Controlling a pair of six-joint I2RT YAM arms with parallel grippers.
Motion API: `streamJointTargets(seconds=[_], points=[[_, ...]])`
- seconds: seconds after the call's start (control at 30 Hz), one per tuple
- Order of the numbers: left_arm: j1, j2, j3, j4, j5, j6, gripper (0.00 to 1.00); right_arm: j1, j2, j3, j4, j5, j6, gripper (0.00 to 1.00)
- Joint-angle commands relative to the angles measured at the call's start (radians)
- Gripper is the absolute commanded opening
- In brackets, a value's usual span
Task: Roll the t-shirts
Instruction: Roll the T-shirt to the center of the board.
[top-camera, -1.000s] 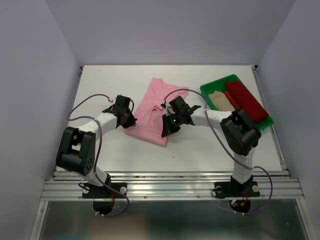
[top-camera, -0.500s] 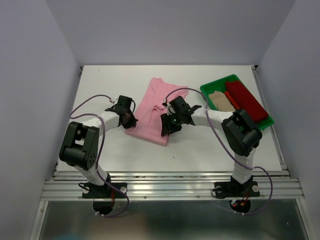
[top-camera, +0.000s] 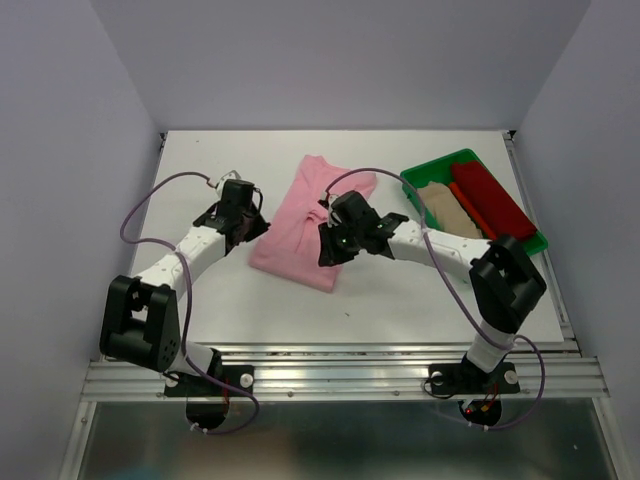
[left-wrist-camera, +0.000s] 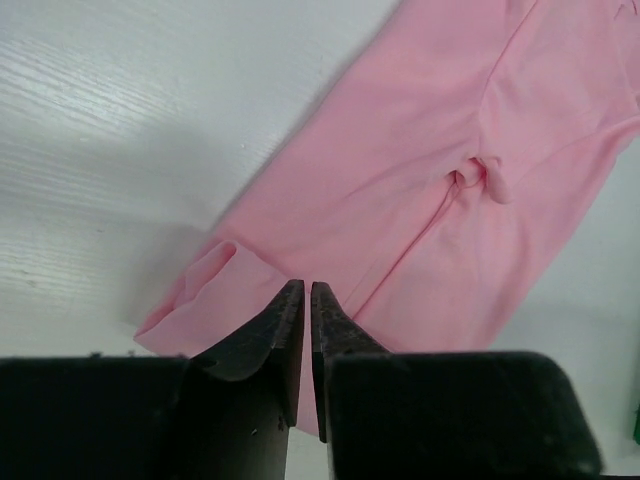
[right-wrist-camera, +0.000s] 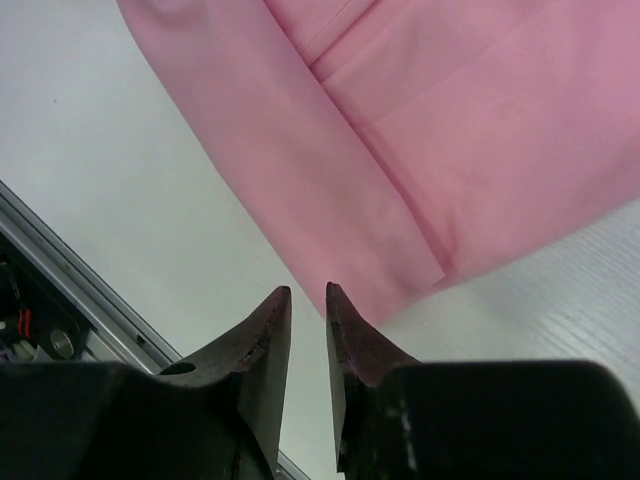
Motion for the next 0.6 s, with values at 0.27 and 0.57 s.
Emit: streamJointTargets(seconds=[0.27, 0.57], points=[[-0.005, 0.003, -0.019, -0.047, -0.030, 0.012, 0.00, 0.025, 0.110, 0.001, 0.035, 0.096, 0.059, 0.08], [-0.005, 0.139, -0.068, 0.021, -0.039, -0.014, 0.00, 0.025, 0.150, -0.068, 0.064, 0.142, 0.056, 0.02]])
